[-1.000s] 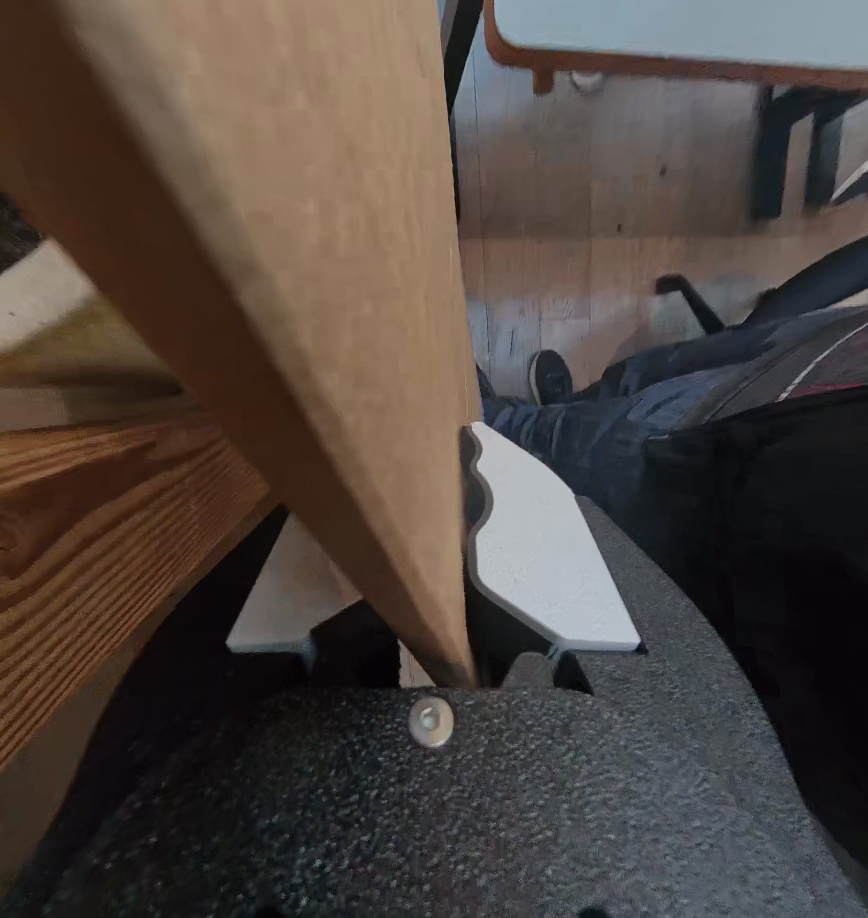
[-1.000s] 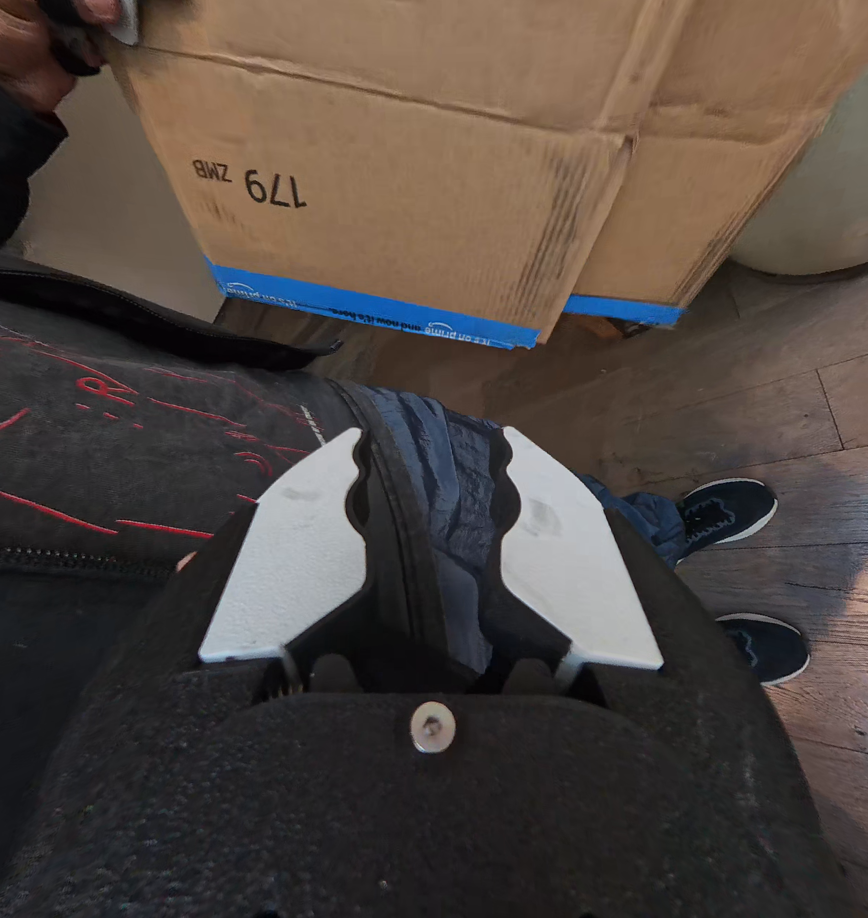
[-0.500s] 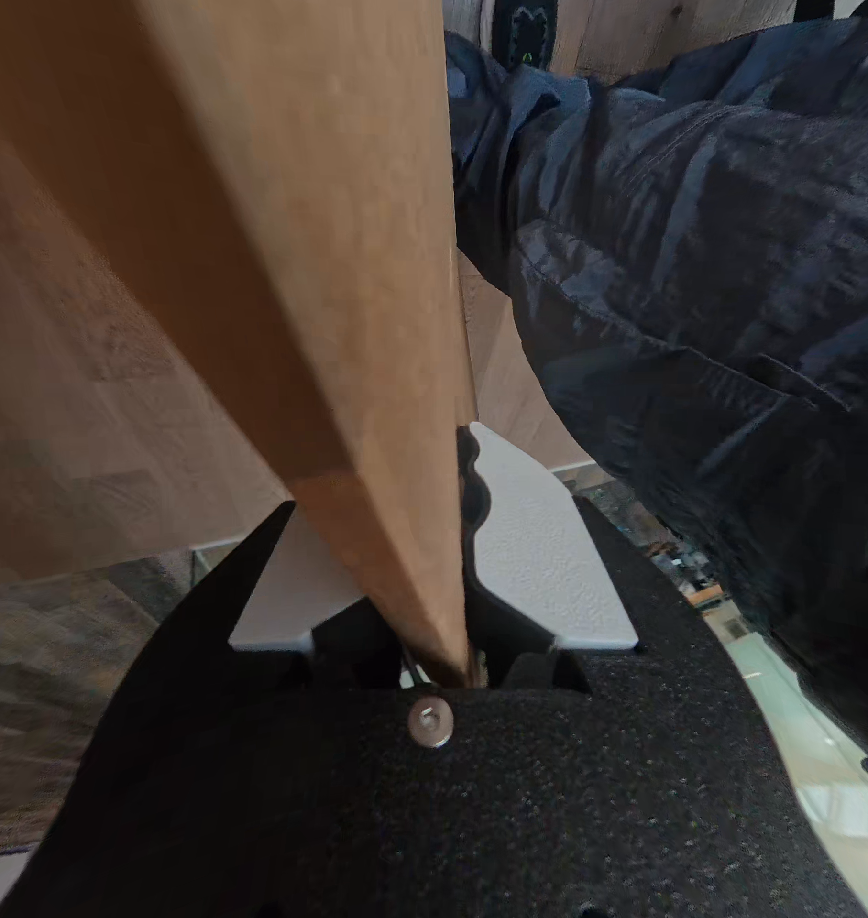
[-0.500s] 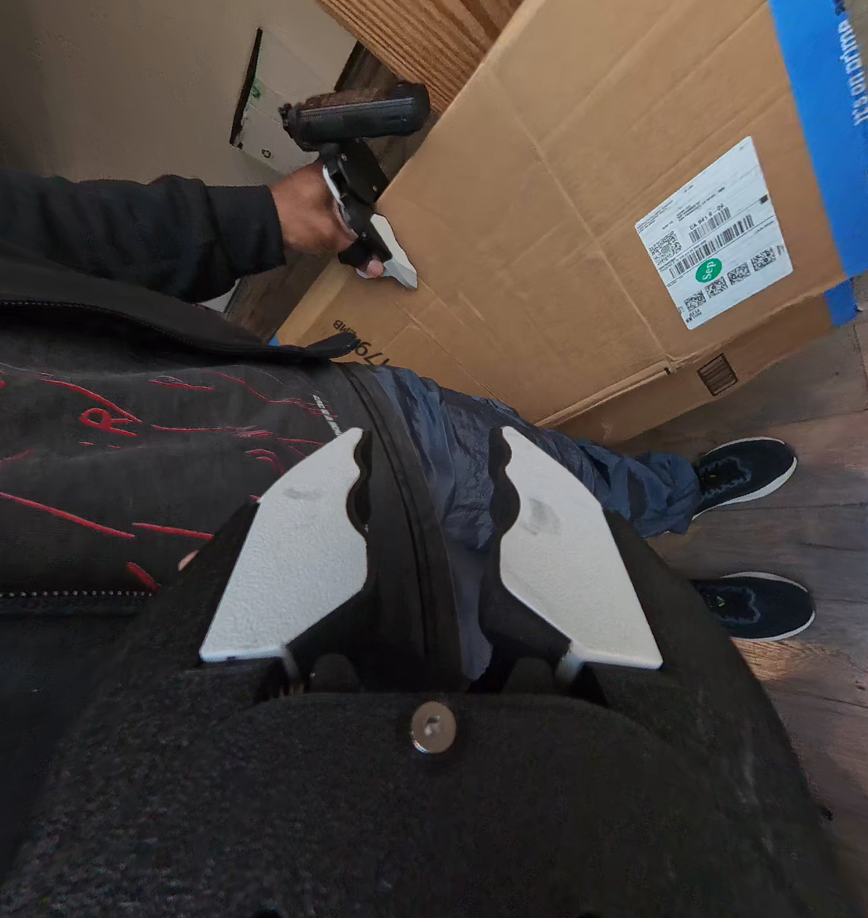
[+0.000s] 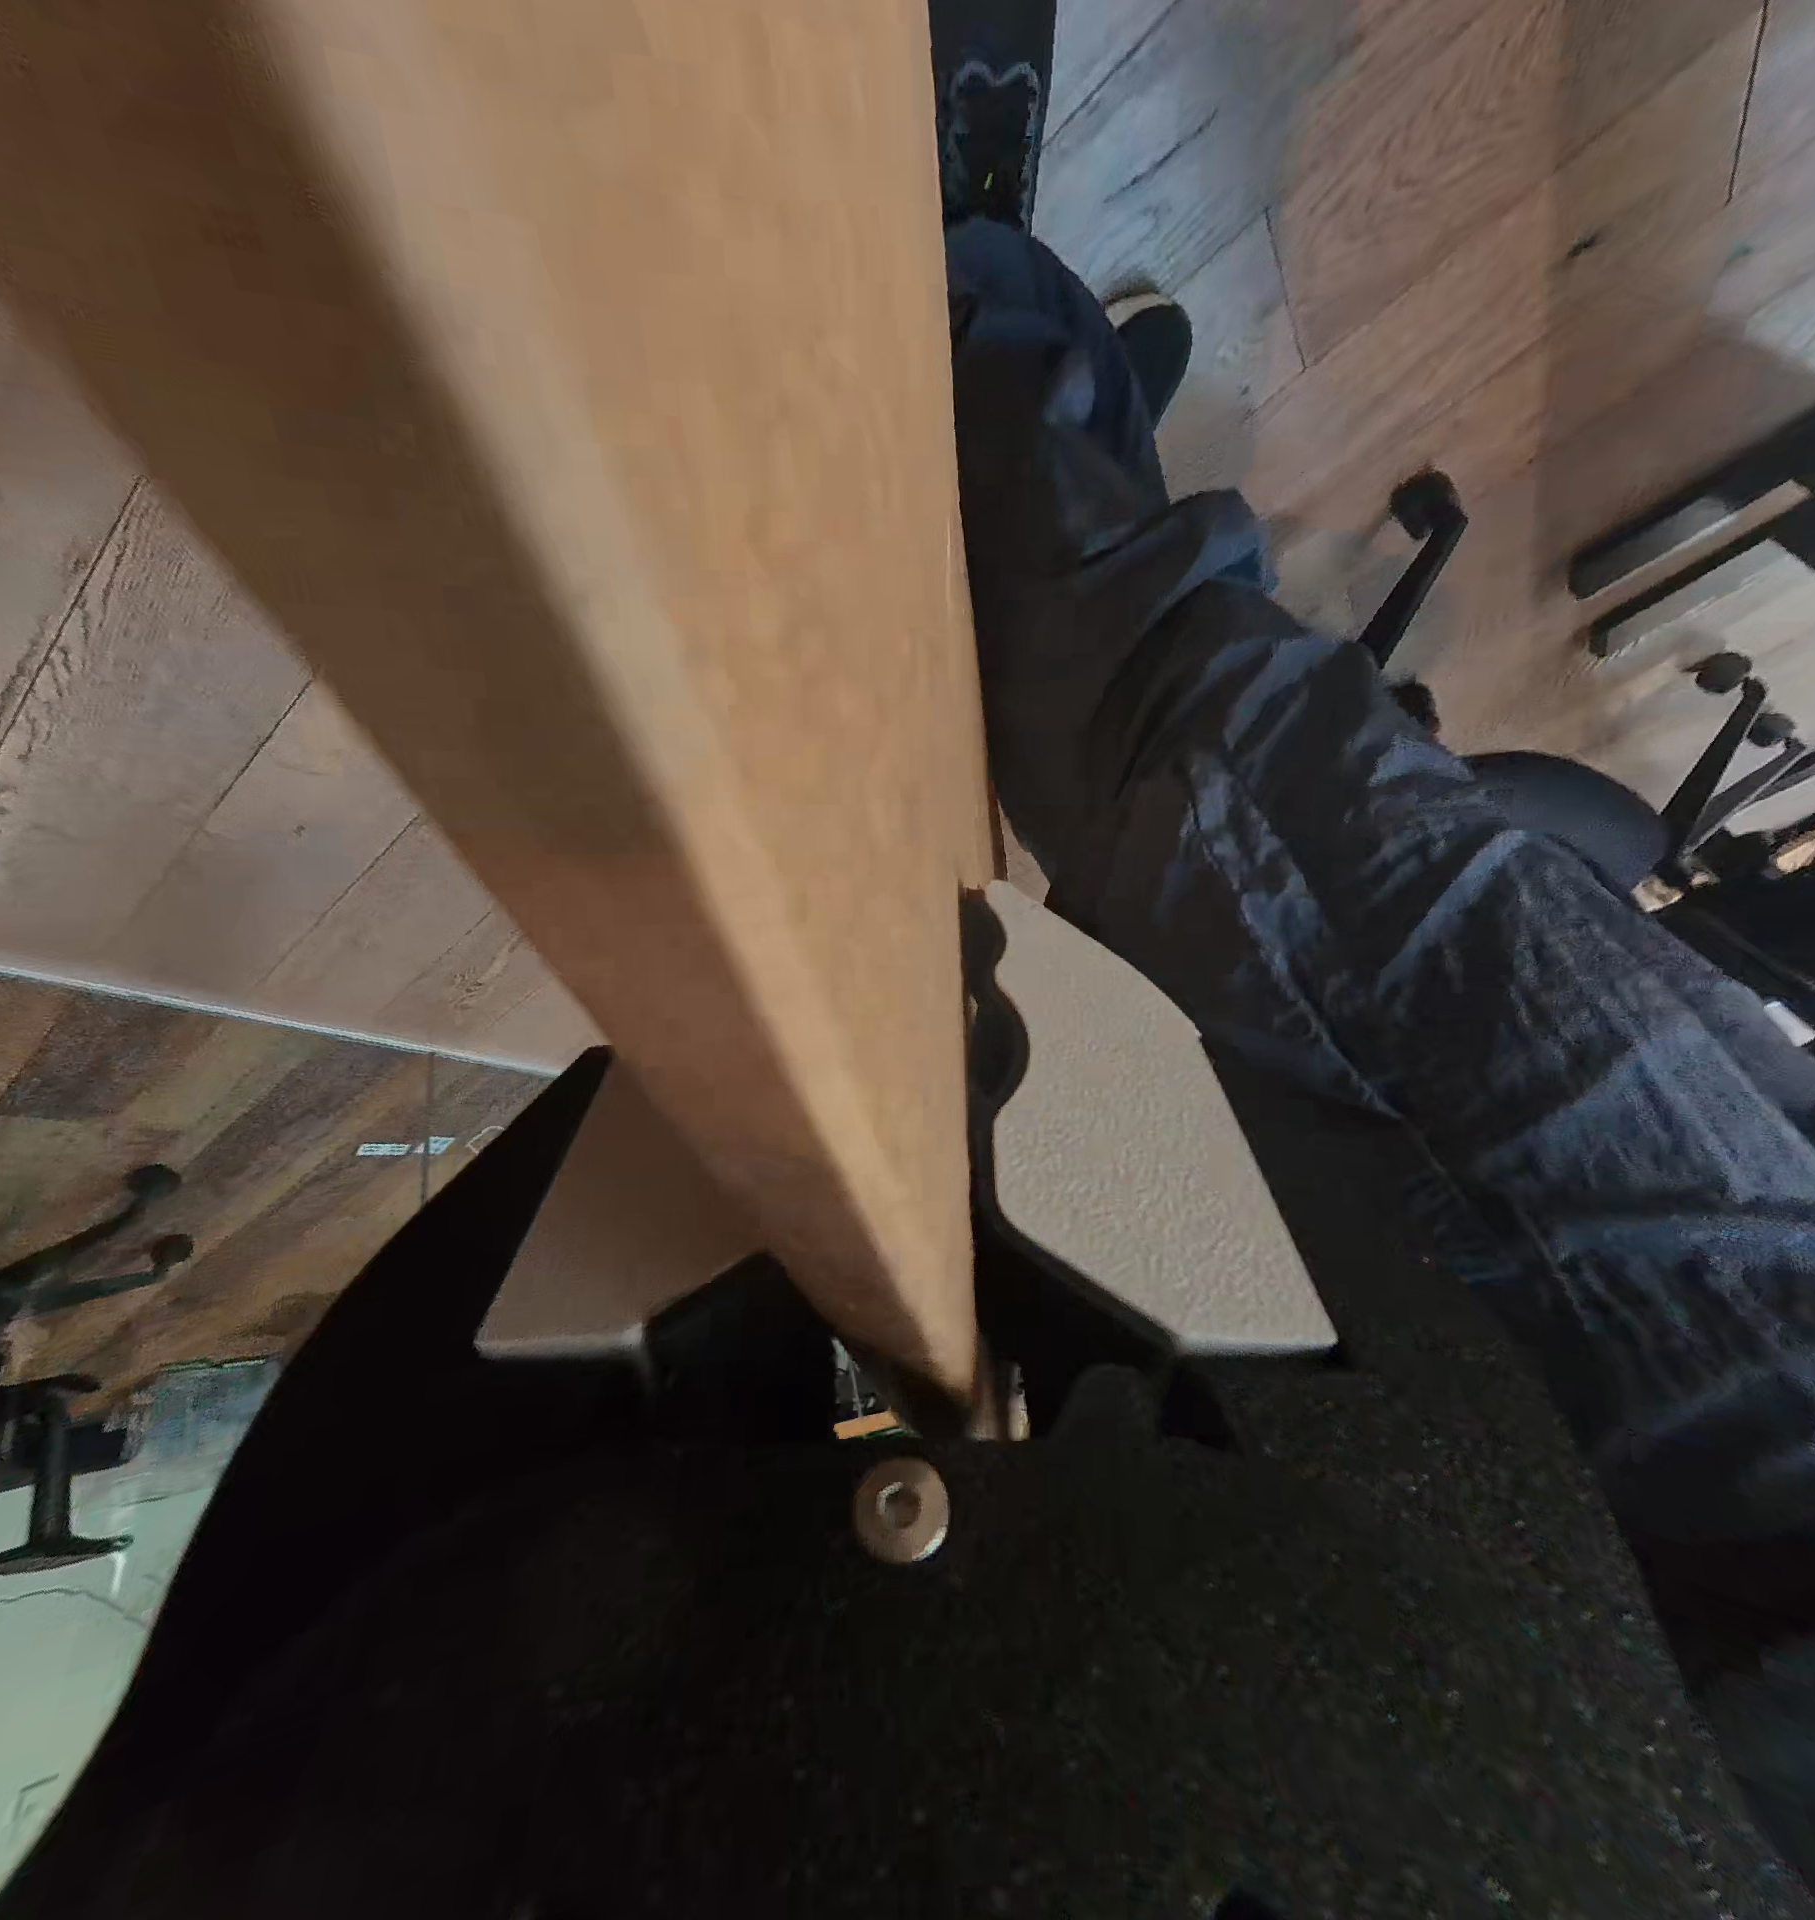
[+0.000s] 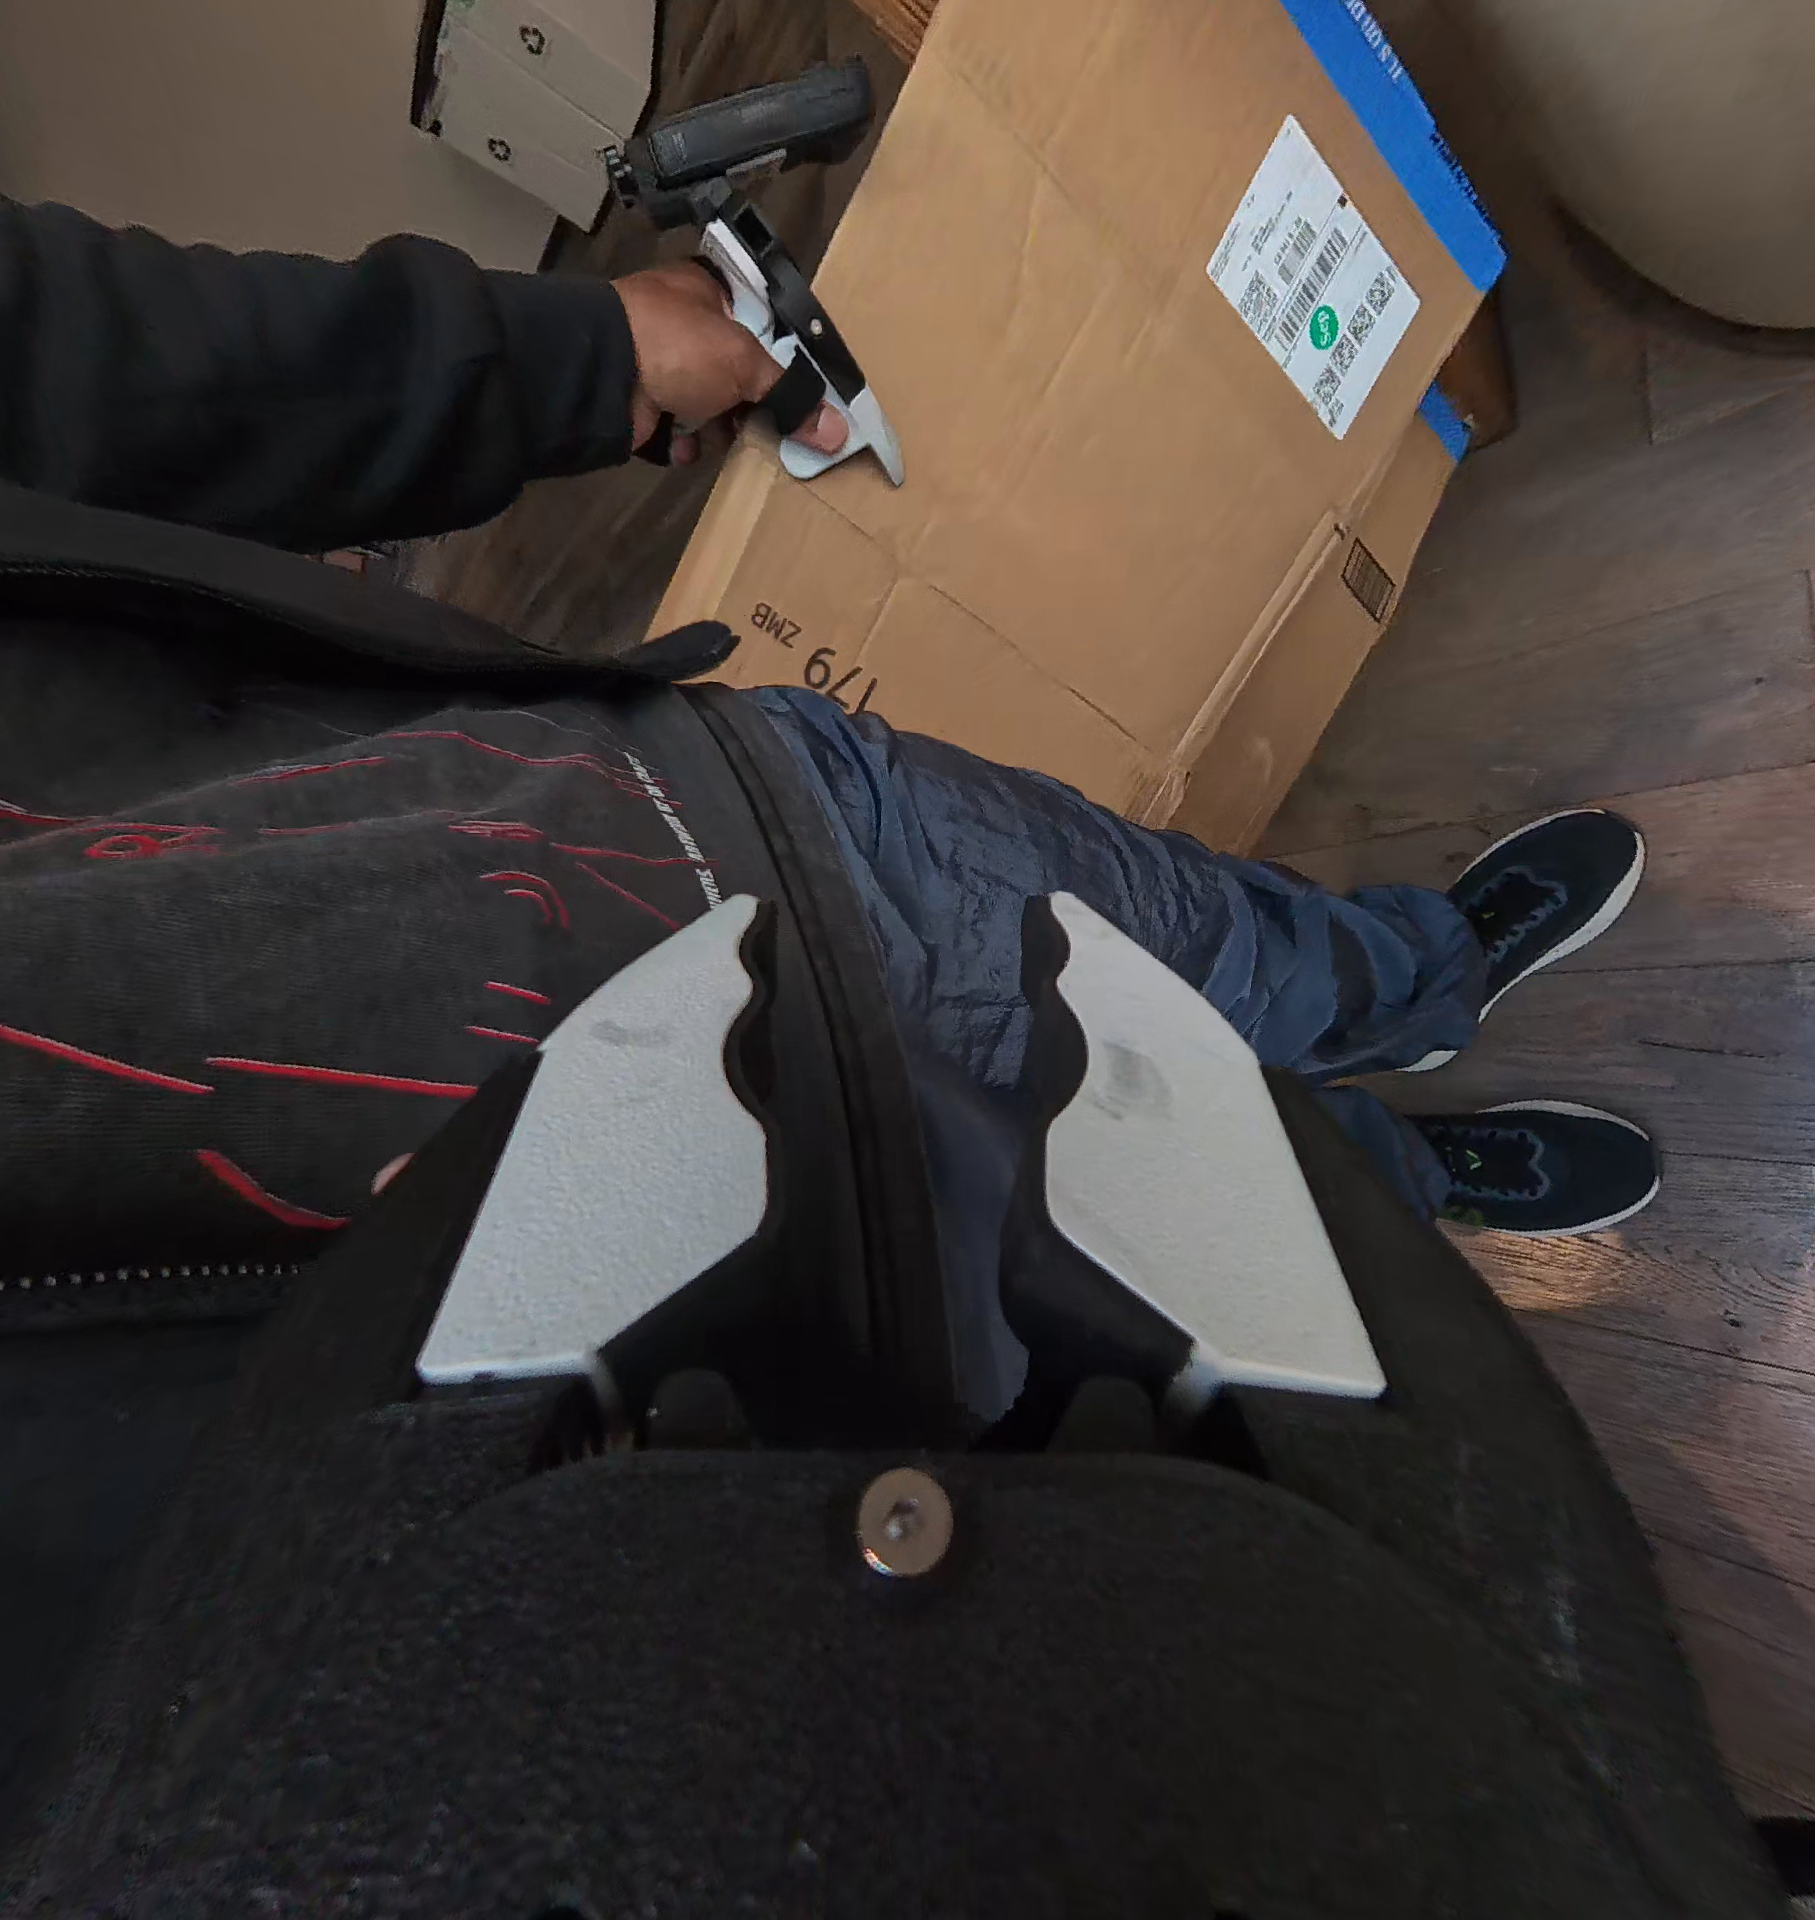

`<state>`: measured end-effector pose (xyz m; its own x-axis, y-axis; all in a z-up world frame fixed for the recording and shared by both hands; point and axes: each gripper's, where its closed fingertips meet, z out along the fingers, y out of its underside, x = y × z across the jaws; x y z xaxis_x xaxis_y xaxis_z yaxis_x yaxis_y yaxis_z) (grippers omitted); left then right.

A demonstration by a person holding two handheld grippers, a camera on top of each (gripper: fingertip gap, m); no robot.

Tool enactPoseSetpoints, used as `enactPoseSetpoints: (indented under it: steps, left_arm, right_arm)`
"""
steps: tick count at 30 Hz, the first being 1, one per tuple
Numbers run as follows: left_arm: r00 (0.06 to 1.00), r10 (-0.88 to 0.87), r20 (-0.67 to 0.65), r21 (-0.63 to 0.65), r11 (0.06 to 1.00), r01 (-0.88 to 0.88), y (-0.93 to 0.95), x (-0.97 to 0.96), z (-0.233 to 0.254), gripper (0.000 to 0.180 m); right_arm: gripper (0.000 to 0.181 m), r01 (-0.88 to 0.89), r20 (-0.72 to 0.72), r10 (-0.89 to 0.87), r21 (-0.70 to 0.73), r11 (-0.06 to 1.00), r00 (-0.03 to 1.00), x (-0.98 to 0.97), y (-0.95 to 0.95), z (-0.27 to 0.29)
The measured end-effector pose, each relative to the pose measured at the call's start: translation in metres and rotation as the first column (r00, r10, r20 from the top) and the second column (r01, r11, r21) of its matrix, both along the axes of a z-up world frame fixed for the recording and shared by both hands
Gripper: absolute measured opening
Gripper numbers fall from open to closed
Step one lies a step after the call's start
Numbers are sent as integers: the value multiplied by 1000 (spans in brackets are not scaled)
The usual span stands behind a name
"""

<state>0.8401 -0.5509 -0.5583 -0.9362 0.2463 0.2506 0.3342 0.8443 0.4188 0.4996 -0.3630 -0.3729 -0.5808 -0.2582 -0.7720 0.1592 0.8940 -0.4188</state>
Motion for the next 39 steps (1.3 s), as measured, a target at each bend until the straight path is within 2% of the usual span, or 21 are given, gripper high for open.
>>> enactPoseSetpoints:
  steps: [4,8,13,19,28,33,39]
  left_arm:
    - [998,-58,35,-1,998,58,-27,-15,-13,20]
    - [998,39,39,-16,999,-39,-32,-34,-33,20]
    - [995,47,83,-27,999,-45,-33,-30,-51,20]
    - [995,64,76,-10,998,-63,-46,-41,-71,21]
    - [996,10,94,28,1000,-13,-32,-35,-75,24]
    - [971,-202,130,73,978,193,15,-29,-62,23]
    - [858,-490,152,53,871,488,49,-18,-43,21]
  right_arm:
    - [46,-7,-13,7,10,1000,1000,2,-20,4]
    - [46,-29,-32,30,34,999,999,5,-33,4]
    - [46,-65,-43,68,55,996,997,9,-45,5]
    - [45,-63,-55,67,80,995,996,7,-61,2]
    - [46,-65,-78,71,79,995,994,-6,-73,1]
    - [45,-159,-52,162,55,986,985,-14,-81,3]
    - [45,-266,-57,266,0,964,962,-38,-89,12]
